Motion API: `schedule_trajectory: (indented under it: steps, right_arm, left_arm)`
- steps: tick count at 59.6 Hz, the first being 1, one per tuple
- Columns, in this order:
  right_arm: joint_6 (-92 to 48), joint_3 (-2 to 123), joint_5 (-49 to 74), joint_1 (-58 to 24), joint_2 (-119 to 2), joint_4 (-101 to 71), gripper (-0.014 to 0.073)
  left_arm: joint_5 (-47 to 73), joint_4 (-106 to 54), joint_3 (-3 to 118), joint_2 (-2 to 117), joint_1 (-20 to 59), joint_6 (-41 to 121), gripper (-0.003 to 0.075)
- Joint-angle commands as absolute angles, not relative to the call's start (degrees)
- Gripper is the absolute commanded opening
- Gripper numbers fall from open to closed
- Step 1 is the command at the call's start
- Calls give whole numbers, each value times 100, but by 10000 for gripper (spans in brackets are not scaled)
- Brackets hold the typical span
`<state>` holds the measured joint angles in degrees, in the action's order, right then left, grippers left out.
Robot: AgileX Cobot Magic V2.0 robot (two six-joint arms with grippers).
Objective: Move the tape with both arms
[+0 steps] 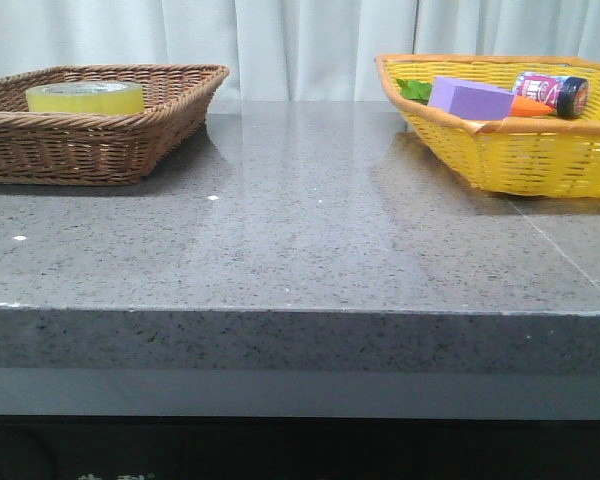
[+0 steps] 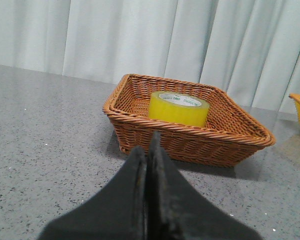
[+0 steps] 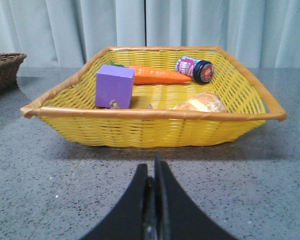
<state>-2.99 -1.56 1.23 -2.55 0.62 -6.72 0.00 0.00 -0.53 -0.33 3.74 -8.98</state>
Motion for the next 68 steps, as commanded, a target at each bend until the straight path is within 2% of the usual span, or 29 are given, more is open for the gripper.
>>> schedule_trajectory:
  steps: [1,68]
  right_arm:
    - [-348,-7,-370,-200,212,-668,-69]
    - [-348,-7,-370,-35,212,-668,-69]
  left_arm:
    - [-460,0,-275,-140,372,-937,-20]
    - [-460,0,-275,-140,372,-937,-20]
